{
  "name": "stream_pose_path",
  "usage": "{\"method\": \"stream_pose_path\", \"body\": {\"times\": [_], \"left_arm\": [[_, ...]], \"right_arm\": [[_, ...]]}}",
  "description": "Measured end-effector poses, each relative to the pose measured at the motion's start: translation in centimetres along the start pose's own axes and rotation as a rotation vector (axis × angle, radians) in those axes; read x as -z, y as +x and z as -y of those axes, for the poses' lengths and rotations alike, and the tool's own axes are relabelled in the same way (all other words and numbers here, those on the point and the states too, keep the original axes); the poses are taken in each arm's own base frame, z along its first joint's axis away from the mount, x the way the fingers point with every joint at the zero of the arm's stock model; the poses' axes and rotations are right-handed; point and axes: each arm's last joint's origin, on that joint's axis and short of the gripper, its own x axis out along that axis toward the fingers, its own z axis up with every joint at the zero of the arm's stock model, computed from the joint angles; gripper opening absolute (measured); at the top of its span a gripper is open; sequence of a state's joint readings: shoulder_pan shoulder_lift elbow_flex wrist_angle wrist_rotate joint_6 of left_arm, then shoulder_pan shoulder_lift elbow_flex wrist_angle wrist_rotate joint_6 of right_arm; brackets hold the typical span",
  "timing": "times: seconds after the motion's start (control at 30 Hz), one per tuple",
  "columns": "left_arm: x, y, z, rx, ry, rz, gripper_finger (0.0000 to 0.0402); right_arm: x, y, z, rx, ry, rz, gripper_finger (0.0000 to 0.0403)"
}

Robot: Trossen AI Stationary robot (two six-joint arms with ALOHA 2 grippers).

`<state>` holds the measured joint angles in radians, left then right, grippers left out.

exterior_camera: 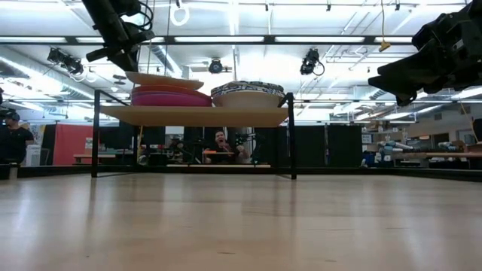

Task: Place and stack plates onto a shelf
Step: Stack the brown plate on top of the orange plate on the shelf, then return to Home Position

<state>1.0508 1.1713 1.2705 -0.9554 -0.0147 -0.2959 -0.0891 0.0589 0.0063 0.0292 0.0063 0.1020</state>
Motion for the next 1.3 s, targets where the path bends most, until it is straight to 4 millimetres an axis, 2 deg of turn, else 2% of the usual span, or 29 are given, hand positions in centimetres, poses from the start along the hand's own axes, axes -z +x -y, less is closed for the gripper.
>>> {"method": "stream_pose_path", "body": {"times": [0.2,0.77,1.3], "left_arm": [[0.01,0.0,0.02,0.0,0.046,-0.001,0.0041],[0.01,0.0,0.03,0.002,0.025,-0.001,0.0046],[0.01,0.0,0.08,0.019,0.021,-0.004,0.0146]], "right_arm": [[0.0,0.0,0.0,0.0,0.0,0.0,0.0187],[0.0,0.0,0.0,0.0,0.0,0.0,0.0187],[0.0,0.0,0.0,0.0,0.0,0.0,0.0187]]}}
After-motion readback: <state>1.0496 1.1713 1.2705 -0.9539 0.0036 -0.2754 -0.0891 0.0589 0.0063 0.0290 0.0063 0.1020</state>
